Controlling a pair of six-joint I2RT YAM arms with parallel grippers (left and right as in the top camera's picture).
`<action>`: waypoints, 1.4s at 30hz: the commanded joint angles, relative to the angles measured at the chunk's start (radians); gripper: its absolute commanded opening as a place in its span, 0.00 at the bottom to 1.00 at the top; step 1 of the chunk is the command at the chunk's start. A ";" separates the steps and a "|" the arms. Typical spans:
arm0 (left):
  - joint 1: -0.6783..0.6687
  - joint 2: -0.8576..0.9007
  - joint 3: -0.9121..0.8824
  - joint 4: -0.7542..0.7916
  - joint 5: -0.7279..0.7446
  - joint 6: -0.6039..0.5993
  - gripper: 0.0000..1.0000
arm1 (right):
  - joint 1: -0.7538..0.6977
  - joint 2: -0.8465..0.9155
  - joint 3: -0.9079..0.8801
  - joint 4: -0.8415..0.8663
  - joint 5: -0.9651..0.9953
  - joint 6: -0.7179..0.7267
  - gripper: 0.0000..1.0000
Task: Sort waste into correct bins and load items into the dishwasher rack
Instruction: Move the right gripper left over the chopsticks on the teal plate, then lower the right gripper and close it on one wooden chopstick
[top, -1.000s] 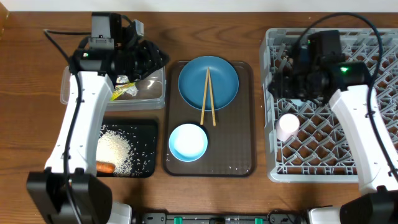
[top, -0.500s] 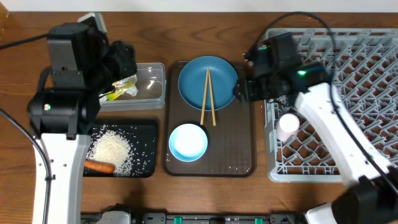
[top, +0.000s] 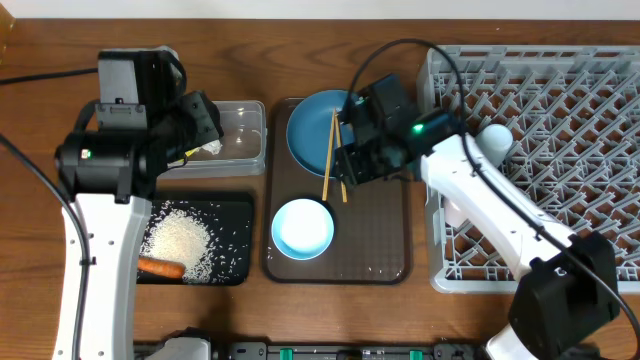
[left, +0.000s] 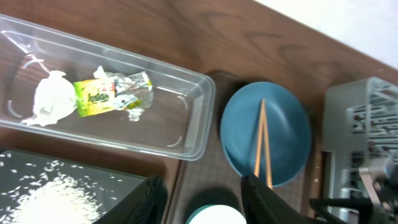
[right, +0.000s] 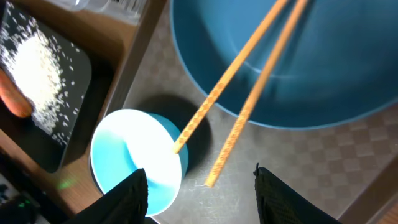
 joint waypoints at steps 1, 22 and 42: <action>0.000 0.031 0.014 -0.006 -0.026 0.018 0.43 | 0.029 0.001 0.016 -0.006 0.122 -0.003 0.54; 0.000 0.058 0.014 -0.010 -0.026 0.018 0.44 | 0.040 0.112 -0.015 -0.017 0.162 0.180 0.43; 0.000 0.058 0.014 -0.010 -0.025 0.018 0.44 | 0.041 0.143 -0.068 0.048 0.092 0.264 0.30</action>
